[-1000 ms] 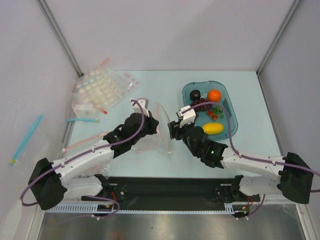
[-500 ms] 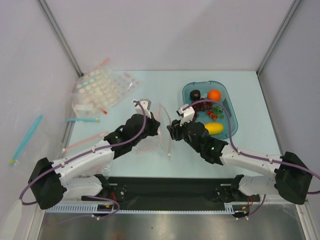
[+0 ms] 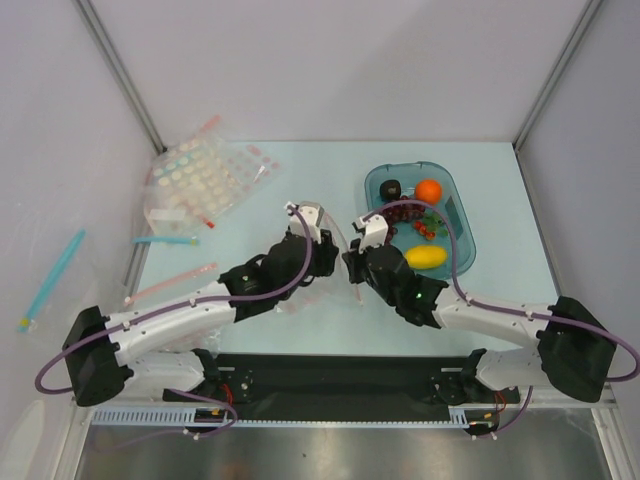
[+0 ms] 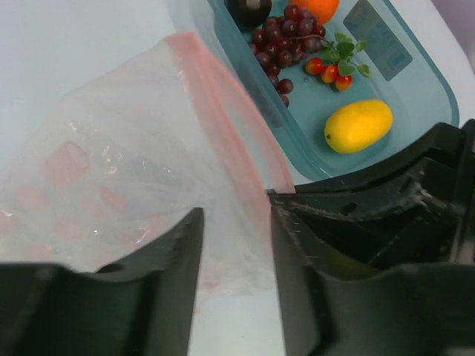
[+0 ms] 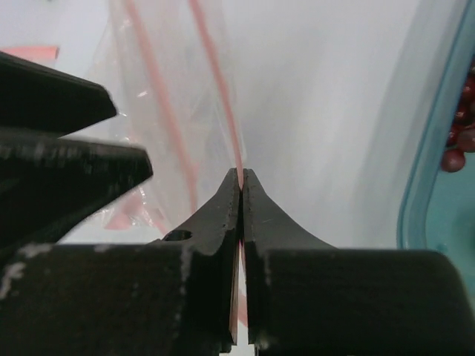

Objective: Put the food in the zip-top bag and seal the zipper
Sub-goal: Open the zipper of the food storage bag at the center of the board.

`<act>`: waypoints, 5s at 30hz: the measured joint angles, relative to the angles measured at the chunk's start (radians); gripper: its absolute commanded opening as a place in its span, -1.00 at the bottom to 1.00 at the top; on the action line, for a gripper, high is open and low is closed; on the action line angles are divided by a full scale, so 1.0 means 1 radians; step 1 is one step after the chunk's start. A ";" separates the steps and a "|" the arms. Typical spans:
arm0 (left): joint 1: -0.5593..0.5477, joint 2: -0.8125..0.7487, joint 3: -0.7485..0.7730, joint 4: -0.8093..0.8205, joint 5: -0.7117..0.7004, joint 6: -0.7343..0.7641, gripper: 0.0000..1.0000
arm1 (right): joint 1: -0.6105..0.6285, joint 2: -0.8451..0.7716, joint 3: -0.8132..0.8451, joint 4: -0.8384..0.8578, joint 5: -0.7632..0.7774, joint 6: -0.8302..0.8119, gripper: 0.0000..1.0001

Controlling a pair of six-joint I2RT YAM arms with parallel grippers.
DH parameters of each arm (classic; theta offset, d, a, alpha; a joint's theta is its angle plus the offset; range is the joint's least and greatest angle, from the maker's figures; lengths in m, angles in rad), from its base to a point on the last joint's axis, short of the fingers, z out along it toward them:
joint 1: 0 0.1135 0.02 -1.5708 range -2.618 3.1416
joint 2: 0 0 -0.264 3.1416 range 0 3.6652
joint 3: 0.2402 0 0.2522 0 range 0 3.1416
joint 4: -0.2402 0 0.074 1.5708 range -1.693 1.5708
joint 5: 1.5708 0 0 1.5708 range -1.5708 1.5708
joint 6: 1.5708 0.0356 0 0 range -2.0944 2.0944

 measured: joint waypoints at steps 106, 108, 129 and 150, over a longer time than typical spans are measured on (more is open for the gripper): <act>-0.165 0.404 0.373 -0.395 -0.412 0.029 -0.34 | -0.158 -0.102 -0.087 0.041 -0.105 0.176 -1.00; -0.163 0.410 0.378 -0.397 -0.414 0.027 -0.32 | -0.161 -0.105 -0.087 0.040 -0.106 0.177 -1.00; -0.151 0.394 0.454 -0.581 -0.432 -0.023 -0.99 | -0.341 -0.063 -0.111 0.041 -0.219 0.266 -0.93; -0.143 0.301 0.472 -0.736 -0.469 -0.086 -0.99 | -0.338 0.044 -0.064 0.033 -0.341 0.235 0.29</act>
